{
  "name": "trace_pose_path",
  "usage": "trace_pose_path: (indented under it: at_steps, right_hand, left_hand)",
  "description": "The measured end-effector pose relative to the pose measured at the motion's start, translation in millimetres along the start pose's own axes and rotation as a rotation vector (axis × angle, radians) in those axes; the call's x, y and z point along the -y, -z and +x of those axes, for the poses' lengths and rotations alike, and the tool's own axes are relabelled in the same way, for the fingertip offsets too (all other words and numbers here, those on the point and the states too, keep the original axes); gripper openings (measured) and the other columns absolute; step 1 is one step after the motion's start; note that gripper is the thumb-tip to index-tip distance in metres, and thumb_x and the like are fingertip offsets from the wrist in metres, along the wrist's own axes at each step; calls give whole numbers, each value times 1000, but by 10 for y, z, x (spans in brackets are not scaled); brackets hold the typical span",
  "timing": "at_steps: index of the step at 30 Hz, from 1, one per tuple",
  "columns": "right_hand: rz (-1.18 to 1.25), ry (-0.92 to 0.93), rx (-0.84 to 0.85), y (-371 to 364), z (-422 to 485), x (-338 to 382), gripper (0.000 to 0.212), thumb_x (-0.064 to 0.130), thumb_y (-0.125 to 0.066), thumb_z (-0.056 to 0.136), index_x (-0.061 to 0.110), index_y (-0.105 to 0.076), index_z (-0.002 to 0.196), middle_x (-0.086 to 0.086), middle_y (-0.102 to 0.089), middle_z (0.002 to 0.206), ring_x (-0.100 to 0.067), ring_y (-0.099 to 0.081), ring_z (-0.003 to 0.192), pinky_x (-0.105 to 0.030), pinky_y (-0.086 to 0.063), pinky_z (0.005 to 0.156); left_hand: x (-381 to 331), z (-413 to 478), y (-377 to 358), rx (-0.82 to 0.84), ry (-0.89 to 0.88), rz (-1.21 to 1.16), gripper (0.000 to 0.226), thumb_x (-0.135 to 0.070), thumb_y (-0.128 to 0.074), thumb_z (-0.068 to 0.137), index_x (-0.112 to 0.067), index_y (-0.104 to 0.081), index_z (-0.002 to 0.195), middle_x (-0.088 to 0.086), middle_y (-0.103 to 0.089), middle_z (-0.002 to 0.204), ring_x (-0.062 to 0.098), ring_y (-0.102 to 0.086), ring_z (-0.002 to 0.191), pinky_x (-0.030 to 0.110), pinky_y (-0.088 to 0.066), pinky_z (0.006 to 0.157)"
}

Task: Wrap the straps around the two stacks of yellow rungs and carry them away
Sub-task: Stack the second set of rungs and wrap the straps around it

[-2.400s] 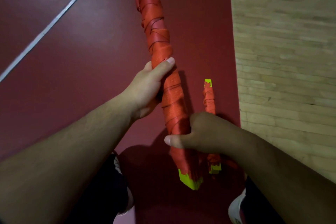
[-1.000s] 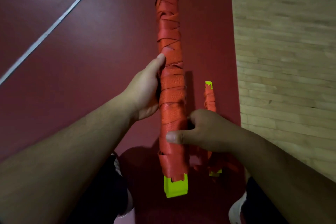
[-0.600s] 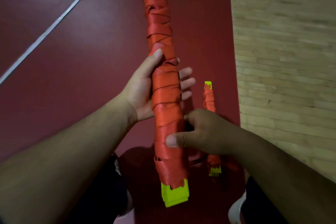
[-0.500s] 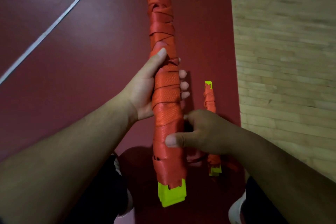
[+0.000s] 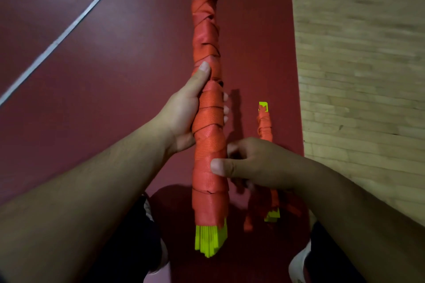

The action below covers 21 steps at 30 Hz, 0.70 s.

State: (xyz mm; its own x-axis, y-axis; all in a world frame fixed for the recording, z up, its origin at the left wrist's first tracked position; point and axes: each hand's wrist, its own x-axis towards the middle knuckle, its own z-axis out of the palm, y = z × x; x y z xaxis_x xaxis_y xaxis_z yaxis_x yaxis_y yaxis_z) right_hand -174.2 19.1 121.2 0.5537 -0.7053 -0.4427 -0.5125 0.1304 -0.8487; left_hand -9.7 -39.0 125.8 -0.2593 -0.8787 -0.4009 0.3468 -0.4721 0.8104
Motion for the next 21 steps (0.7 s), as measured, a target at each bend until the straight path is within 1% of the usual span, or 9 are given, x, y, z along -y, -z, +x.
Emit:
trace_pose_path:
  at_steps: [3, 5, 8, 10, 12, 15, 17, 19, 21]
  right_hand:
    - [9, -18, -26, -4, 9, -16, 70, 77, -64, 63, 15, -71, 94, -18, -64, 75, -23, -56, 59, -37, -47, 57]
    - [17, -20, -27, 6, 2, -6, 64, 76, -65, 63, 18, -72, 91, -11, -62, 71, -21, -54, 56, -36, -46, 54]
    - [-9, 21, -34, -9, -4, 16, 45, 70, -68, 73, 25, -70, 77, -8, -60, 64, -16, -53, 54, -34, -45, 54]
    - [-32, 28, -51, -38, -8, 26, 49, 72, -67, 74, 23, -68, 76, 3, -58, 60, -11, -53, 53, -33, -44, 55]
    - [-58, 33, -53, -58, 0, 14, 50, 74, -64, 74, 24, -69, 78, 6, -59, 60, -7, -54, 53, -32, -45, 57]
    - [-40, 37, -46, -39, -20, 17, 29, 51, -69, 87, 31, -66, 65, 14, -59, 55, 2, -53, 51, -21, -41, 58]
    - [-6, 44, -32, -15, -49, 31, 29, 41, -70, 89, 35, -65, 62, 17, -60, 55, 5, -54, 52, -15, -40, 57]
    - [32, 70, -22, -10, -76, 54, 21, 40, -71, 88, 31, -66, 71, 15, -63, 62, 2, -56, 58, -18, -43, 60]
    - [53, 98, -2, -36, -79, 75, 28, 50, -71, 84, 22, -67, 81, 3, -68, 72, -16, -63, 65, -35, -51, 64]
  left_hand:
    - [-4, -3, -23, -3, -4, 21, 43, -57, -60, 88, -14, -55, 94, 7, -58, 77, 22, -57, 62, 33, -53, 64]
    - [-2, -6, -31, 17, -14, 20, 47, -60, -60, 84, -15, -53, 96, 7, -56, 77, 22, -57, 62, 33, -52, 64]
    - [-10, -6, -25, 50, -11, -3, 56, -67, -52, 85, -14, -52, 101, 7, -57, 78, 22, -57, 63, 33, -51, 66]
    - [-9, 3, -20, 51, 5, -8, 61, -71, -43, 90, -12, -55, 98, 9, -57, 80, 22, -58, 64, 34, -50, 67]
    - [10, 16, -16, 48, 28, -38, 66, -71, -33, 94, -10, -58, 94, 11, -59, 80, 24, -58, 65, 35, -50, 68]
    - [16, 7, -10, 77, 53, -130, 60, -60, -27, 100, -9, -59, 97, 14, -62, 88, 28, -61, 70, 38, -52, 70]
    - [-12, -16, 9, 141, 71, -170, 54, -55, -31, 100, -9, -61, 98, 15, -68, 100, 29, -67, 81, 41, -55, 75]
    - [-42, -32, 40, 197, 58, -164, 58, -59, -35, 97, -10, -68, 98, 12, -72, 102, 26, -70, 85, 43, -57, 80]
    - [-78, -47, 54, 251, 28, -142, 61, -65, -39, 90, -13, -69, 103, 6, -70, 91, 19, -68, 76, 46, -57, 83]
